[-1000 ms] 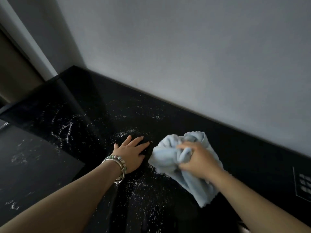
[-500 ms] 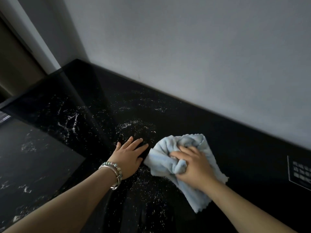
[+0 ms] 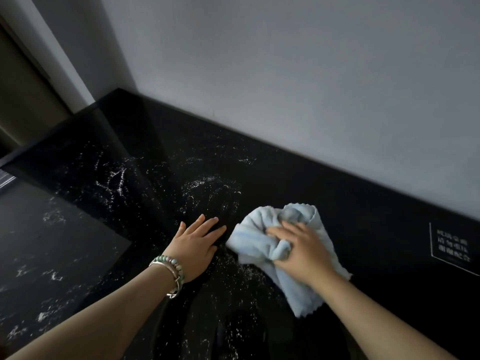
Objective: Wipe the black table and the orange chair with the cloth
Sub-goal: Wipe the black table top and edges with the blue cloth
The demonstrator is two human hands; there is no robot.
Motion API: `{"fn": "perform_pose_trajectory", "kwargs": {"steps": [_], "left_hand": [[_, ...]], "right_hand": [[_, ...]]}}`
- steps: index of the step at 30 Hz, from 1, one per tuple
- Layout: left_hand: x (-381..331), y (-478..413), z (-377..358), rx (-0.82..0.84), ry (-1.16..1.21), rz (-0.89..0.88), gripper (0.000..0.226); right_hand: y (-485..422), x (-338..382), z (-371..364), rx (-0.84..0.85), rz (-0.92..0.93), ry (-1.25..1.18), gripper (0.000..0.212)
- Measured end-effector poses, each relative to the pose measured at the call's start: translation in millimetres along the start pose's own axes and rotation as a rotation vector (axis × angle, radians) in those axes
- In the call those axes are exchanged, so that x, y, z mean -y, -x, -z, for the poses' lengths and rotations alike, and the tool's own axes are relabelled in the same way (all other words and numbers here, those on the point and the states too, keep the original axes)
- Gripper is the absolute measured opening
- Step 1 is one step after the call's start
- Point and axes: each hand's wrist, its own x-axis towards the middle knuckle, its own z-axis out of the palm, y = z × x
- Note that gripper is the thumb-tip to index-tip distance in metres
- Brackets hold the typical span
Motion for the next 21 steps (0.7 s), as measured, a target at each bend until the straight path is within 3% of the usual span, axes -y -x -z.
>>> {"fn": "perform_pose_trajectory", "kwargs": {"steps": [2,5,7,9,12,14,17,18,21], "left_hand": [[1.5,8.1,-2.1,0.017,-0.004,-0.005,0.051],[3.5,20.2,-7.0,0.027,0.008,0.004,0.050],[4.4,27.2,-10.1,0.029,0.004,0.003,0.050],[5.1,32.0,-12.3,0.022,-0.001,-0.003,0.051],[6.9,37.0,-12.5,0.028,-0.004,-0.011,0.051],[8.1,41.3,-13.3,0.043,-0.012,-0.019,0.051],[11.0,49.6,-15.6,0.051,-0.015,-0.028,0.050],[12.4,52.2,-16.5,0.052,-0.010,-0.031,0.050],[17.7,56.4,-19.0,0.037,-0.001,-0.052,0.050]], "right_hand": [[-13.3,-26.8,10.4,-0.058,-0.170,0.101,0.044],[-21.6,-44.1,23.3,-0.136,-0.519,0.130,0.030],[-8.4,-15.4,14.8,-0.171,-0.455,0.143,0.030],[18.6,23.0,-4.2,-0.199,-0.222,0.043,0.030],[44.1,42.0,-11.3,-0.061,0.015,0.029,0.030],[31.9,21.4,1.8,-0.074,-0.097,0.079,0.036],[13.7,-5.8,20.7,-0.108,-0.514,0.105,0.028],[15.3,-2.5,19.7,-0.110,-0.570,0.102,0.026],[46.3,45.6,-4.9,-0.109,-0.395,0.113,0.030]]}}
